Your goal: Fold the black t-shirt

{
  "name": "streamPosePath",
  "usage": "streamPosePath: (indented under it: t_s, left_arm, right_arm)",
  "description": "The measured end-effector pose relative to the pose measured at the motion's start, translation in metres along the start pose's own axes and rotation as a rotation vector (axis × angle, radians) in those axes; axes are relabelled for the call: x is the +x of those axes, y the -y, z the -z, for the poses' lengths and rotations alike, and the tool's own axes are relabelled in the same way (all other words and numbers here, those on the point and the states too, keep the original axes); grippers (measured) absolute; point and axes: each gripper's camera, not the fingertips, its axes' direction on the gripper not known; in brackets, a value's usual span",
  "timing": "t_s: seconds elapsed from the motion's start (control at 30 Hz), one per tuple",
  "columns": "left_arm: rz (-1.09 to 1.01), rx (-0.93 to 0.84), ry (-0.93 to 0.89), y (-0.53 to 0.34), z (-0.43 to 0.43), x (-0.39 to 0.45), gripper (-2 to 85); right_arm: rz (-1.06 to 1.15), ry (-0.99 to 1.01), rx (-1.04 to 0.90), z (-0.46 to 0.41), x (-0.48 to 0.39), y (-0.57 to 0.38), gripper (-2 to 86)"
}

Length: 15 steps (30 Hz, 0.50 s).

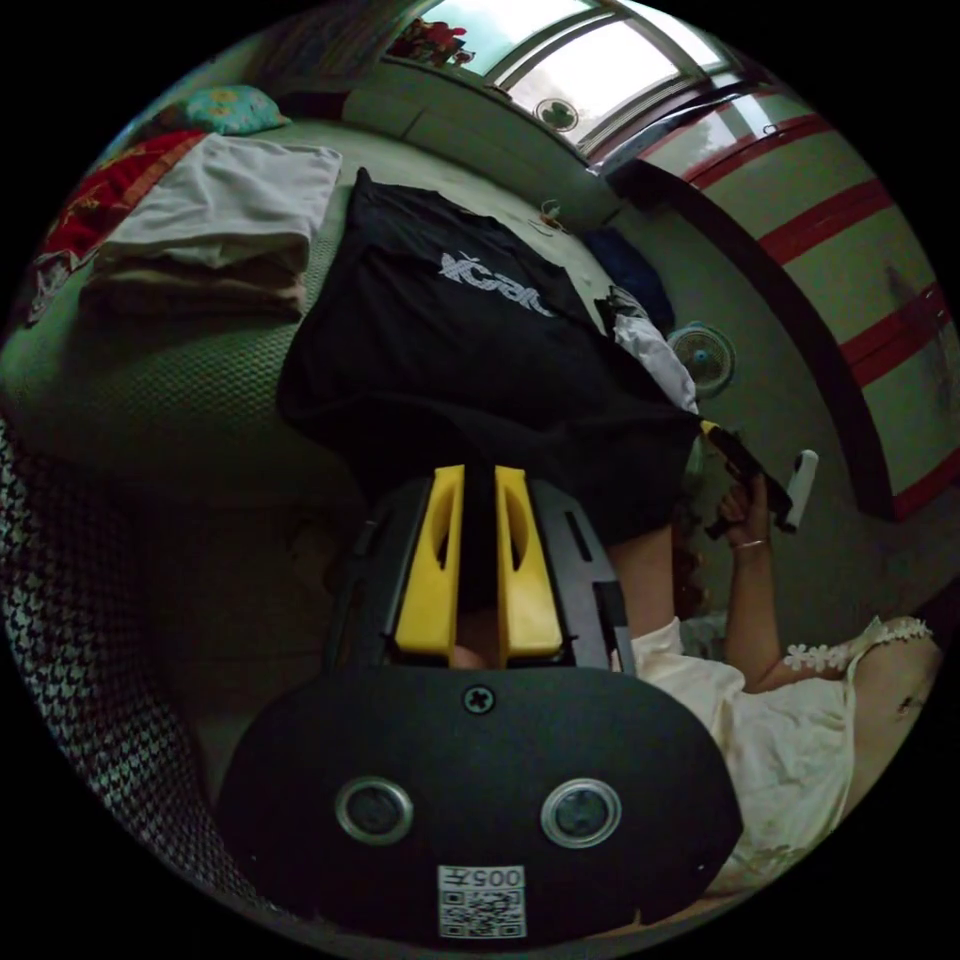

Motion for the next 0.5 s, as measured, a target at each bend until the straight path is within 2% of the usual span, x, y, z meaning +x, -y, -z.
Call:
streamPosePath:
  t_s: [0.1,0.17,0.5]
  left_arm:
    - [-0.012,0.006,0.028,0.007,-0.003,0.006,1.8]
    - [-0.044,0.014,0.126,0.012,-0.005,0.018,0.8]
    - [-0.11,0.2,0.27,0.075,0.027,0.05,0.5]
  right_arm:
    - [0.005,0.003,0.004,0.001,-0.005,0.006,-1.7]
    - [0.007,0.008,0.009,0.003,-0.008,0.01,-1.7]
    - [0.065,0.02,0.091,0.01,-0.026,0.068,-1.5]
